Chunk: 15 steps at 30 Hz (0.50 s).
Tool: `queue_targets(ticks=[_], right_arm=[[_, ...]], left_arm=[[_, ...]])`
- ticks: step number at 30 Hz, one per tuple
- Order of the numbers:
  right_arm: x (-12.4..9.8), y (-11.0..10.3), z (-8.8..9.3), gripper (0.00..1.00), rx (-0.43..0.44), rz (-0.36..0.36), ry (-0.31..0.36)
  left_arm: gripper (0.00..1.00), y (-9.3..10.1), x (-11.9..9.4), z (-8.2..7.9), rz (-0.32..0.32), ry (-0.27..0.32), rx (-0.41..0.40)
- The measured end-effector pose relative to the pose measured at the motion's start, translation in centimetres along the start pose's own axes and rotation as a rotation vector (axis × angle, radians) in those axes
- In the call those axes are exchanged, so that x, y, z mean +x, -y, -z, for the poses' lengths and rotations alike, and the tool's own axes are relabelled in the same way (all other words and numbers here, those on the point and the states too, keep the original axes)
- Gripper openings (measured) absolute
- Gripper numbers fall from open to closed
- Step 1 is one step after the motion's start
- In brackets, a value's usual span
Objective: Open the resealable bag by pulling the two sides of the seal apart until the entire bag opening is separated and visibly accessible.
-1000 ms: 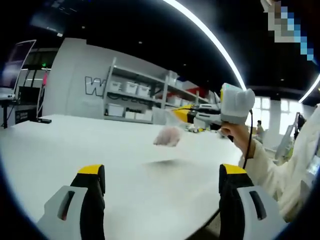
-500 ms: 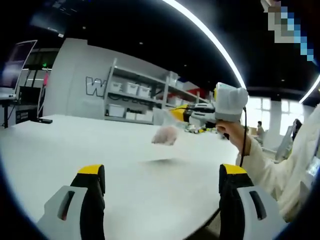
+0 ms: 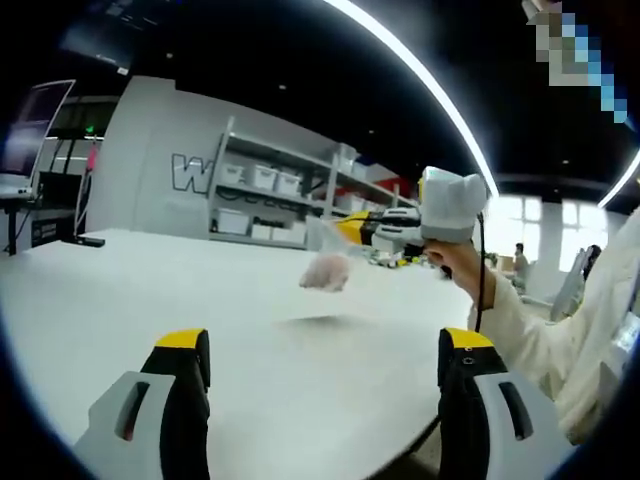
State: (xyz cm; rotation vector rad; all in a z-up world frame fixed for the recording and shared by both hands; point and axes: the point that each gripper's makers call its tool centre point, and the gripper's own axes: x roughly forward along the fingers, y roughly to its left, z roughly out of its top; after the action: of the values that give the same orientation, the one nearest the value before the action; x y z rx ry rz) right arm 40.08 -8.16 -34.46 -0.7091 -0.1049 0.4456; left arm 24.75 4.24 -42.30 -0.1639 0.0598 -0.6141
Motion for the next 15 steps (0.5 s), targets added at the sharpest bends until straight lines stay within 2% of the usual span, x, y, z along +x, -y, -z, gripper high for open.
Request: queue_targets(ticks=[15], right_arm=[[0.62,0.47,0.03,0.0,-0.012,-0.001,-0.01]], left_arm=[[0.94,0.11,-0.14,-0.16,0.001,-0.002,0.003]])
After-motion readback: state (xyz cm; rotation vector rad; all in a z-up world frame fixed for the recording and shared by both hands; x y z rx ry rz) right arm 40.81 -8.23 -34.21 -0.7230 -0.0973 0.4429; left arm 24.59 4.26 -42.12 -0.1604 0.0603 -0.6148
